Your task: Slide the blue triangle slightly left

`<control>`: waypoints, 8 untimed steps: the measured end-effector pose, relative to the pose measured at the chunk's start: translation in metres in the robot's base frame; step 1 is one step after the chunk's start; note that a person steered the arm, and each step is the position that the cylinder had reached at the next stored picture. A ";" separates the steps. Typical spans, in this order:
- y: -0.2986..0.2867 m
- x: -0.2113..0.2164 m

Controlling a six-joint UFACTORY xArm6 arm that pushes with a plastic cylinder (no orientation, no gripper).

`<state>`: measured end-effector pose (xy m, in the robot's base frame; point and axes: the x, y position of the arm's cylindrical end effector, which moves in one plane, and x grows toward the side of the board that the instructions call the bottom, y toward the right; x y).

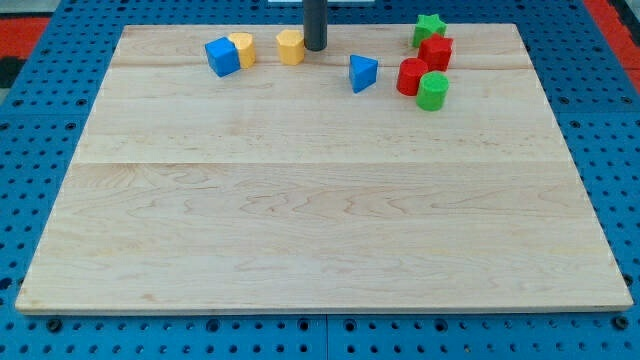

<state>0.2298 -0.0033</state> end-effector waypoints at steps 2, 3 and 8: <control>0.089 0.008; 0.093 0.008; 0.105 0.026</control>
<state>0.2560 0.1018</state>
